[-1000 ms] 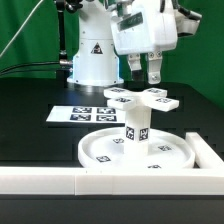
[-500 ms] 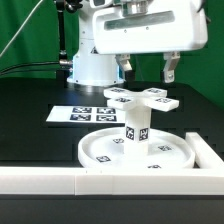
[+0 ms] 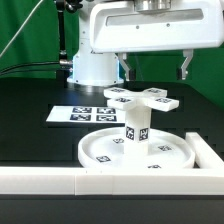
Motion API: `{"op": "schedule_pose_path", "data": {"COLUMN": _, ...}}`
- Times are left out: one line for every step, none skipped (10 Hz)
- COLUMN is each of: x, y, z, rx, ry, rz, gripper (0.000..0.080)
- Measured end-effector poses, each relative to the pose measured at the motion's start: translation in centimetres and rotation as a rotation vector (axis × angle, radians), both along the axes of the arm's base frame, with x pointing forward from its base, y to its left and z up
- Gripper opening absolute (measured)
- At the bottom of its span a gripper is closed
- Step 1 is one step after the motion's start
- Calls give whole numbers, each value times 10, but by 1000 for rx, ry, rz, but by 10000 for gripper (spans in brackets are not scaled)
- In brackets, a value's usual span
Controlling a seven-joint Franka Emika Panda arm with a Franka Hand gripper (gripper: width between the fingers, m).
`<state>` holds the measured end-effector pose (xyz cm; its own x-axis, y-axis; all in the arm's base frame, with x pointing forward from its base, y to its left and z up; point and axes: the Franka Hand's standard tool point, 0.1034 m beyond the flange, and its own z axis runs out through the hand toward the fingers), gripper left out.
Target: Assemble round table
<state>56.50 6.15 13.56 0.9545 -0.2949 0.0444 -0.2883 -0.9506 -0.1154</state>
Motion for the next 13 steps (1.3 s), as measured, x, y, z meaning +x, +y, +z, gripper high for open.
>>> {"op": "schedule_pose_path", "data": {"x": 0, "y": 0, "z": -1, "rx": -8, "ry": -5, "rz": 66, "gripper": 649}}
{"op": "schedule_pose_path", "data": {"x": 1, "y": -1, "z": -2, "rx": -43, "ry": -15, "rz": 230, "gripper": 649}}
{"op": "schedule_pose_path", "data": {"x": 2, "y": 0, "z": -3, "rx": -56, "ry": -23, "rz": 334, "gripper": 649}}
{"op": "schedule_pose_path", "data": {"x": 2, "y": 0, "z": -3, "rx": -70, "ry": -33, "rz": 477, "gripper": 649}}
{"op": "schedule_pose_path", "data": {"x": 4, "y": 0, "z": -2, "rx": -84, "ry": -41, "rz": 607, "gripper": 649}}
{"op": "schedule_pose_path", "data": {"x": 4, "y": -2, "z": -2, "rx": -86, "ry": -46, "rz": 655, "gripper": 649}}
{"op": "schedule_pose_path", "data": {"x": 4, "y": -8, "z": 0, "rx": -90, "ry": -50, "rz": 672, "gripper": 649}}
{"op": "schedule_pose_path", "data": {"x": 4, "y": -8, "z": -2, "rx": -98, "ry": -53, "rz": 752, "gripper": 649}}
{"op": "schedule_pose_path", "data": {"x": 4, "y": -8, "z": -2, "rx": -101, "ry": -55, "rz": 799, "gripper": 649}}
{"op": "schedule_pose_path", "data": {"x": 4, "y": -10, "z": -3, "rx": -112, "ry": -60, "rz": 901, "gripper": 649}}
{"op": "schedule_pose_path", "data": {"x": 4, "y": -12, "z": -5, "rx": -132, "ry": -60, "rz": 1010, "gripper": 649}}
{"op": "schedule_pose_path", "data": {"x": 4, "y": -13, "z": -6, "rx": -149, "ry": -59, "rz": 1148, "gripper": 649}}
{"op": "schedule_pose_path", "data": {"x": 5, "y": -12, "z": -7, "rx": -157, "ry": -55, "rz": 1274, "gripper": 649}}
